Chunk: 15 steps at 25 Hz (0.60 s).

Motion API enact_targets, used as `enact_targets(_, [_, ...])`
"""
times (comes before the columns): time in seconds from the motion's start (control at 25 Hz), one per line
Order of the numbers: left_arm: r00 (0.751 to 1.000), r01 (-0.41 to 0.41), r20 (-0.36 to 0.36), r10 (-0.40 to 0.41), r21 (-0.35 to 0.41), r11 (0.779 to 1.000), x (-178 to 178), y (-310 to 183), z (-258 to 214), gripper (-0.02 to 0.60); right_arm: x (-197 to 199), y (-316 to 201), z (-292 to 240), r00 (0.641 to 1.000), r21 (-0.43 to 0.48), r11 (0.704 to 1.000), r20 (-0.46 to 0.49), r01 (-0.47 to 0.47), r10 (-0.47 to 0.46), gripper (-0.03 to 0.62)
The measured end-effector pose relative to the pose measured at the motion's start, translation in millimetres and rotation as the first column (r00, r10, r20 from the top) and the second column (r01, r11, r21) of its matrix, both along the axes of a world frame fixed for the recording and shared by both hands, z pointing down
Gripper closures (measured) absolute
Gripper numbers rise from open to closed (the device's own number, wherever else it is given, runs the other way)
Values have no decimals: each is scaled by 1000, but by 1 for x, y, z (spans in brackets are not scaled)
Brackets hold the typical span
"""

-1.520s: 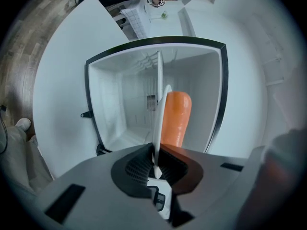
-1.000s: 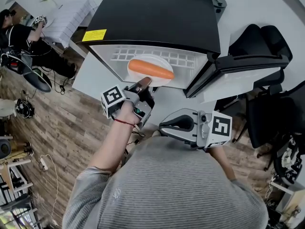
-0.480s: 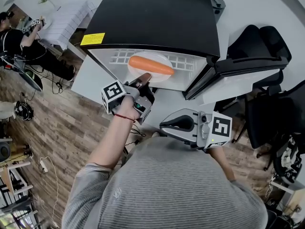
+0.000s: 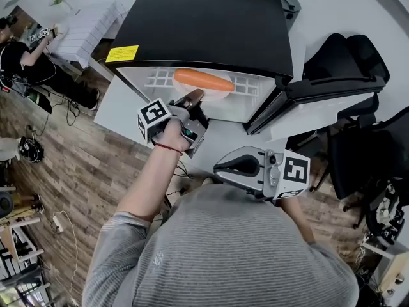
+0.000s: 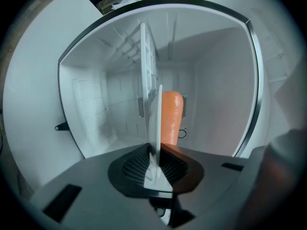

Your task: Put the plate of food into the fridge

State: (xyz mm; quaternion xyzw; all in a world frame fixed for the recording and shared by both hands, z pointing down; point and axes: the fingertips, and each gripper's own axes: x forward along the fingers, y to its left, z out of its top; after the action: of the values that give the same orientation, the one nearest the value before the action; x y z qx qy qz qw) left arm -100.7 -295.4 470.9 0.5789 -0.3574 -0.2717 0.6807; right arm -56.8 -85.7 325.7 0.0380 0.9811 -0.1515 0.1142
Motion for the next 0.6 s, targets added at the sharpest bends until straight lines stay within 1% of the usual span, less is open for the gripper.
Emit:
enact_targets(0.4, [1000, -2, 1, 2, -4, 1000, 3, -11, 1, 538, 3, -2, 2, 1000, -11, 1000, 5, -7, 7, 579])
enact_targets(0.6, [1000, -13, 7, 13, 33, 999, 4, -12, 0, 528, 1, -2, 1, 1000, -13, 1000, 7, -1, 1, 579])
